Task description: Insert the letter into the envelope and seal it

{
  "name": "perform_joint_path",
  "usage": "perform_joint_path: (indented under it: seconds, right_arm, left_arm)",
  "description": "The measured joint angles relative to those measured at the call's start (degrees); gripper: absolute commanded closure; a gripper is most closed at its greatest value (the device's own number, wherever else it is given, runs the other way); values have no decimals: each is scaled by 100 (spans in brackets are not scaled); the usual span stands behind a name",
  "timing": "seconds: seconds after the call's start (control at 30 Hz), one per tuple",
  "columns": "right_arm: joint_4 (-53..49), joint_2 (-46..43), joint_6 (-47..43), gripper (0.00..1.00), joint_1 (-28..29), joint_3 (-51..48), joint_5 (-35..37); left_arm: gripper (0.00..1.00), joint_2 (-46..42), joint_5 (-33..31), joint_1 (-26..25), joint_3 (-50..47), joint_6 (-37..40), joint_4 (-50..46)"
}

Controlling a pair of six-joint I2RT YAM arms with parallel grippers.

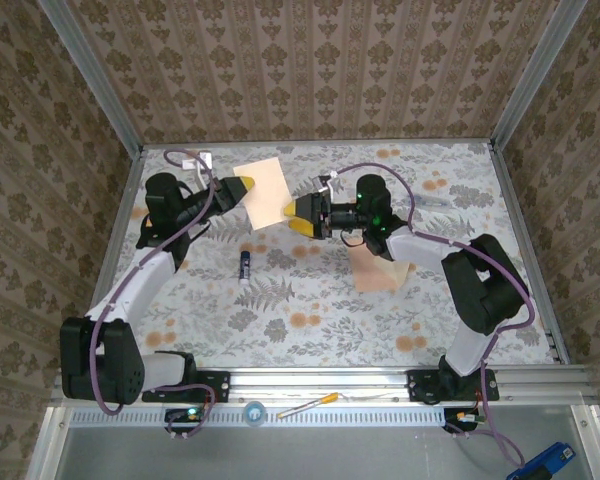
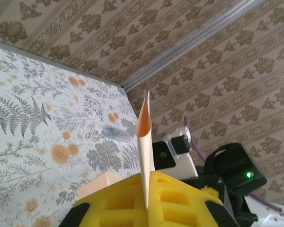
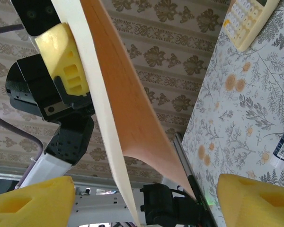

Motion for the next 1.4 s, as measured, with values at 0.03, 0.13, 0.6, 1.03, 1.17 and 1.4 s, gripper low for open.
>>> perform_joint_path:
  seconds: [0.03,0.13,0.6,1.03,1.17,1.4]
  right_arm:
    - [103,0,66,20,4,-50,24]
    - [535,13,337,21,33,-203,120]
    - [1436,295,754,21,516,-245,929]
    - [1860,463,951,22,605,-562,1718]
    - [2205,699,1113,25,610,-472,1792]
    - [2529,824,1279,36,636,-409,1878]
  left_arm:
    - [100,0,-28,0,-24,-57,76]
    - [100,0,-157,-2,-146,-264,337]
    - [100,2,-850,-162,-640,-835,1143]
    - [100,2,-1108,-238,-743,-940,1307]
    - [100,2,-1244,-354,-883,-984,1399]
    - [100,94,-1366,-452,-962,-1051,1554]
